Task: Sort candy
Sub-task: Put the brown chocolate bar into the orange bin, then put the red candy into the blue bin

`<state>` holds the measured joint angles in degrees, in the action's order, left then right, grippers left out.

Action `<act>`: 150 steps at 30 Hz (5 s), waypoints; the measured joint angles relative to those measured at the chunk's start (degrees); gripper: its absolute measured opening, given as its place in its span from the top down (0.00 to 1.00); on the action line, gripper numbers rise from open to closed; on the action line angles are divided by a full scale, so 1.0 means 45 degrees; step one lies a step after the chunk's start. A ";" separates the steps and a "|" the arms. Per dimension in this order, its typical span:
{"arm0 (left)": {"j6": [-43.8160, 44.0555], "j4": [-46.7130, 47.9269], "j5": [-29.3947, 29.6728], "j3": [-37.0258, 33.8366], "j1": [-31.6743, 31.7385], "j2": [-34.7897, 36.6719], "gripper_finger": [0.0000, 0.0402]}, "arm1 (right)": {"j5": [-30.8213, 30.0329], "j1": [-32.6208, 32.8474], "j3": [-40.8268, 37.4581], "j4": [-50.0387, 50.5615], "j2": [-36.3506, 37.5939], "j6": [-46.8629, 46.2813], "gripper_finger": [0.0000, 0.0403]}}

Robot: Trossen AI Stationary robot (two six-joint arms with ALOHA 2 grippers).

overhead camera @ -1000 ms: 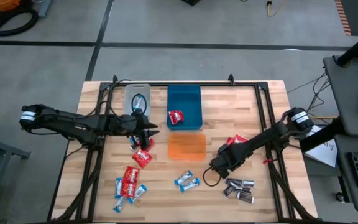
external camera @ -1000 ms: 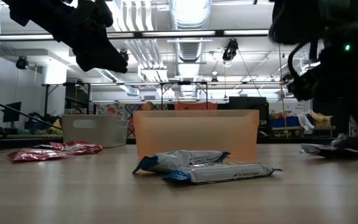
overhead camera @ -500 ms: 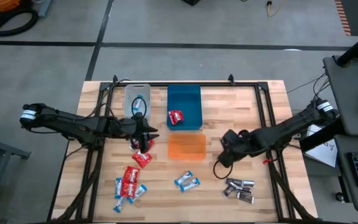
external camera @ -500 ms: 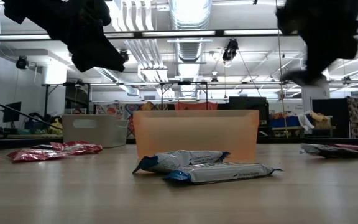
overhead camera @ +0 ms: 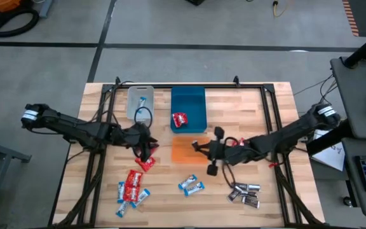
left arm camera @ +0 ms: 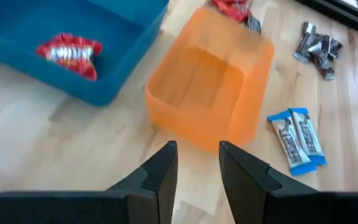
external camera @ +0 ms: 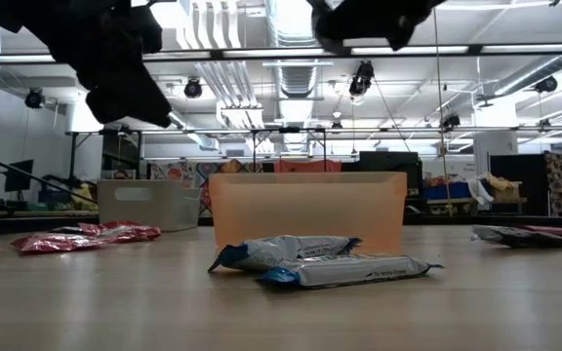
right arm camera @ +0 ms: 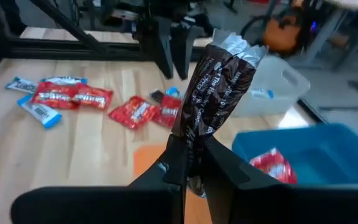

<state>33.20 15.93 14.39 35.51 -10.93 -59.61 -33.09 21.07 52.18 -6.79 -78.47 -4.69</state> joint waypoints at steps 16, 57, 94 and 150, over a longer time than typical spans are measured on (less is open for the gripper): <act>0.2790 0.2573 0.0014 -0.0005 -0.0813 -0.0005 0.75 | 0.0397 -0.1222 0.0034 0.0367 -0.2385 -0.2086 0.84; 0.0374 0.1464 0.3303 -0.0019 -0.2116 -0.3249 0.60 | 0.0338 -0.1919 -0.0044 0.3698 0.0935 -0.0611 0.57; 0.2841 0.0895 0.5262 -0.0641 -0.2459 -0.6705 0.82 | 0.0349 -0.2029 -0.0219 0.3785 0.0935 -0.0628 0.56; 0.2099 -0.2454 0.5260 -0.2807 -0.2954 -0.5400 0.45 | 0.0716 -0.2029 -0.0520 0.3727 0.0925 -0.1125 0.56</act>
<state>42.65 4.89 38.06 22.87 -24.23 -83.91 -29.87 11.94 49.84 9.98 -74.30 -9.75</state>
